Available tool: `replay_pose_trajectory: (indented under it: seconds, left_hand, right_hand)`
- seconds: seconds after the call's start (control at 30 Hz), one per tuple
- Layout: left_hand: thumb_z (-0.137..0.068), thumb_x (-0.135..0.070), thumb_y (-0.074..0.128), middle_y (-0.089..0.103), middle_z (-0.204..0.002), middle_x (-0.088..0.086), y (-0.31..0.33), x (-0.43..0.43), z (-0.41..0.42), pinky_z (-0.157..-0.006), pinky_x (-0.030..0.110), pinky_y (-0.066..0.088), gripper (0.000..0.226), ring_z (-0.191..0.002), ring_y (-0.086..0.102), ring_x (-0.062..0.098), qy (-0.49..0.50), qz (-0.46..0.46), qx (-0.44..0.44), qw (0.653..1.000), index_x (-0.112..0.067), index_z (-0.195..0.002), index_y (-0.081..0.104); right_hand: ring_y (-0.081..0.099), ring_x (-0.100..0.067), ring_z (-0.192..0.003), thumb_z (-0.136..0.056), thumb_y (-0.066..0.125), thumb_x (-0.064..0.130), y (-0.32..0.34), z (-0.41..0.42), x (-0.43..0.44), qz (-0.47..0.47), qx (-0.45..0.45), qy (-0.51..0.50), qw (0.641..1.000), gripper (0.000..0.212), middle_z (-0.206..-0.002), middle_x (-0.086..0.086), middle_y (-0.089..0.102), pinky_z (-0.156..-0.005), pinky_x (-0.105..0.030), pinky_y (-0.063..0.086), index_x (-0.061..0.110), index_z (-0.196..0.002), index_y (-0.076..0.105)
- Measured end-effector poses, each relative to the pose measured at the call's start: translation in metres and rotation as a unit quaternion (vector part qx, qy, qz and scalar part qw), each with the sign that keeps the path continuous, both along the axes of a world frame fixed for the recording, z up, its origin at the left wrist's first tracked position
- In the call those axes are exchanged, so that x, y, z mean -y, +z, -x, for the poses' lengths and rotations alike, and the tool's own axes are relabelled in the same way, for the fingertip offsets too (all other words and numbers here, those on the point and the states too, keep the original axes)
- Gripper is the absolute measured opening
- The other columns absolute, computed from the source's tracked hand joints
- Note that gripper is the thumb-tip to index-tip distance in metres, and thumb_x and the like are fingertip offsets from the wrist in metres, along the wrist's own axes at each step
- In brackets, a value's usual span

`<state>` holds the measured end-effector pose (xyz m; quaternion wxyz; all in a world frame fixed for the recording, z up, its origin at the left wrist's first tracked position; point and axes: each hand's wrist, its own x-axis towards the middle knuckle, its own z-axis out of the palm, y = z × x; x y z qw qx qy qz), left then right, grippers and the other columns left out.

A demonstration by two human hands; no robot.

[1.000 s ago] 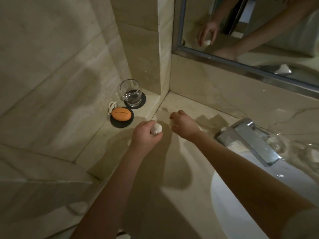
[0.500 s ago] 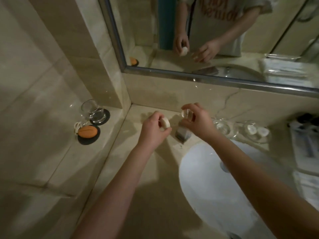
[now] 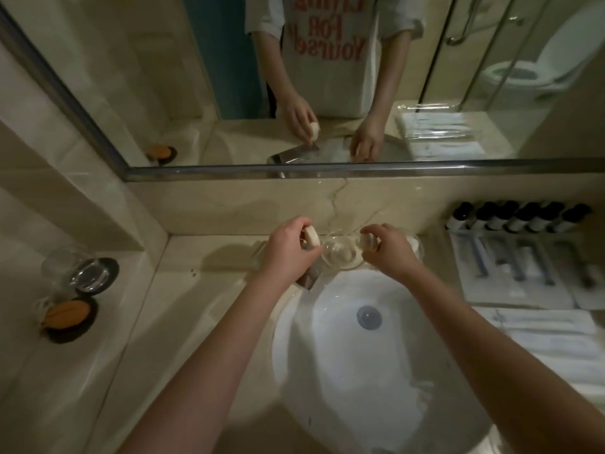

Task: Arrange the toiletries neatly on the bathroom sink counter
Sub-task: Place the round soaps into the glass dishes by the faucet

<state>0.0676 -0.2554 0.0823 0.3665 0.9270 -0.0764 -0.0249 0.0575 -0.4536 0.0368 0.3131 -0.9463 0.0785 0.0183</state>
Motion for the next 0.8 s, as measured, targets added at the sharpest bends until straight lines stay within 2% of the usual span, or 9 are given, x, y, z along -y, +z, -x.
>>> replay_pose_trajectory:
  seconds: [0.17, 0.27, 0.37, 0.47, 0.63, 0.7, 0.8]
  left_hand:
    - [-0.077, -0.02, 0.074, 0.064, -0.115, 0.004, -0.005, 0.014, -0.019, -0.087, 0.023, 0.043, 0.049, -0.104, 0.059, 0.017, -0.005, -0.033, -0.003, 0.999, -0.014, -0.123, 0.057]
    - [-0.076, -0.017, 0.075, 0.064, -0.115, 0.006, -0.01, 0.017, -0.026, -0.089, 0.028, 0.045, 0.05, -0.101, 0.061, 0.021, -0.009, -0.036, -0.001, 0.999, -0.013, -0.123, 0.058]
    - [-0.076, -0.016, 0.074, 0.063, -0.114, 0.006, -0.015, 0.015, -0.031, -0.088, 0.031, 0.048, 0.046, -0.096, 0.061, 0.023, -0.012, -0.044, -0.013, 0.999, -0.013, -0.12, 0.059]
    - [-0.076, -0.015, 0.073, 0.062, -0.114, 0.006, -0.02, 0.013, -0.035, -0.087, 0.028, 0.047, 0.044, -0.099, 0.06, 0.021, -0.005, -0.049, -0.024, 0.998, -0.014, -0.118, 0.059]
    - [-0.075, -0.012, 0.073, 0.064, -0.11, 0.008, -0.024, 0.016, -0.043, -0.081, 0.024, 0.044, 0.041, -0.097, 0.062, 0.022, -0.001, -0.039, -0.03, 0.999, -0.011, -0.113, 0.06]
    - [-0.074, -0.011, 0.074, 0.062, -0.114, 0.009, -0.026, 0.019, -0.049, -0.086, 0.025, 0.044, 0.046, -0.101, 0.06, 0.023, -0.013, -0.051, -0.025, 0.998, -0.01, -0.118, 0.058]
    - [-0.074, -0.013, 0.075, 0.059, -0.12, 0.01, -0.029, 0.027, -0.06, -0.095, 0.028, 0.041, 0.054, -0.11, 0.056, 0.025, -0.041, -0.086, -0.022, 0.995, -0.008, -0.124, 0.055]
  right_hand:
    - [0.056, -0.033, -0.106, -0.075, 0.064, 0.006, -0.026, -0.028, 0.015, 0.041, -0.066, 0.025, 0.997, 0.049, -0.117, -0.017, 0.059, -0.086, -0.032, 0.044, 0.007, -0.123, 0.056]
    - [0.057, -0.034, -0.105, -0.075, 0.064, 0.01, -0.04, -0.043, 0.009, 0.071, -0.093, 0.073, 0.99, 0.048, -0.119, -0.017, 0.058, -0.086, -0.032, 0.045, 0.007, -0.122, 0.055]
    - [0.059, -0.034, -0.104, -0.078, 0.063, 0.021, -0.049, -0.053, 0.0, 0.128, -0.102, 0.122, 0.979, 0.044, -0.118, -0.016, 0.058, -0.085, -0.035, 0.048, 0.007, -0.119, 0.056]
    - [0.059, -0.034, -0.105, -0.083, 0.06, 0.037, -0.055, -0.057, -0.003, 0.22, -0.085, 0.16, 0.959, 0.045, -0.116, -0.014, 0.058, -0.082, -0.038, 0.049, 0.007, -0.117, 0.054]
    - [0.051, -0.03, -0.115, -0.083, 0.057, 0.053, -0.061, -0.064, 0.005, 0.243, -0.077, 0.161, 0.953, 0.058, -0.121, -0.01, 0.053, -0.088, -0.038, 0.046, 0.009, -0.121, 0.055]
    - [0.045, -0.029, -0.123, -0.082, 0.059, 0.051, -0.057, -0.067, 0.013, 0.215, -0.075, 0.183, 0.957, 0.063, -0.129, -0.009, 0.049, -0.094, -0.04, 0.045, 0.013, -0.131, 0.049]
    - [0.038, -0.027, -0.128, -0.08, 0.063, 0.032, -0.049, -0.073, 0.022, 0.19, -0.091, 0.26, 0.943, 0.06, -0.136, -0.006, 0.042, -0.102, -0.038, 0.042, 0.023, -0.137, 0.045]
